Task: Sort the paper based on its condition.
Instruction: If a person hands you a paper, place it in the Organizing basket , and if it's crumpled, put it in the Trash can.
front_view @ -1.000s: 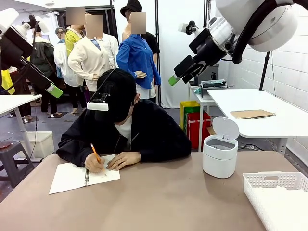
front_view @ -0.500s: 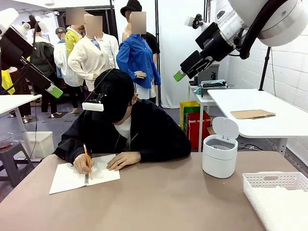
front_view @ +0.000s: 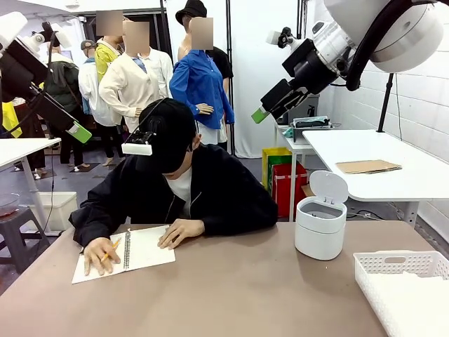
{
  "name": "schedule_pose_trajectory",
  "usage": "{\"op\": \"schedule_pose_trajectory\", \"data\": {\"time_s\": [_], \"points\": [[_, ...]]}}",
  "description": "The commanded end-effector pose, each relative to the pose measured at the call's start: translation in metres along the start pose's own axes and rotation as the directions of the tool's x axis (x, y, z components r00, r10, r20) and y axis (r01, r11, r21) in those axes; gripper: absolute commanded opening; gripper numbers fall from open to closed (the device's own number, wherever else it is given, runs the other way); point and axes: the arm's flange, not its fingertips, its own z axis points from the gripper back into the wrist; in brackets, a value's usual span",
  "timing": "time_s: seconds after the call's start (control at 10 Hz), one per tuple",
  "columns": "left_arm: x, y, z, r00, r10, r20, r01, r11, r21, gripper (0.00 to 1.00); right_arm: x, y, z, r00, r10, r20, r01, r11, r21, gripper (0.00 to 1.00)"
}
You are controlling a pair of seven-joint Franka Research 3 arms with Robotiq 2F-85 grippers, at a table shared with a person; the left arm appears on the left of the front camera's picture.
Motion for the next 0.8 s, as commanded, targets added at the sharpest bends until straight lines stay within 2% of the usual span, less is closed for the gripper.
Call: {"op": "schedule_pose_trajectory", "data": {"time_s": [0.0,0.2,0.5,0.7], "points": [[0.000,0.000,0.001,1.000,0.001,0.003,-0.001,1.000,-0.001,1.00,0.002,0.008,-0.001,0.999,0.048,-0.020,-0.047,0.999,0.027,1.00],[0.000,0.000,0.001,1.000,0.001,0.003,-0.001,1.000,-0.001,1.00,0.006,0.016,-0.007,0.992,0.108,-0.060,-0.106,0.993,0.042,1.00],[0.000,0.000,0.001,1.000,0.001,0.003,-0.001,1.000,-0.001,1.00,0.011,0.022,-0.014,0.986,0.148,-0.070,-0.146,0.989,0.032,1.00],[0.000,0.000,0.001,1.000,0.001,0.003,-0.001,1.000,-0.001,1.00,0.006,0.027,-0.014,0.992,0.111,-0.061,-0.109,0.993,0.037,1.00]]}}
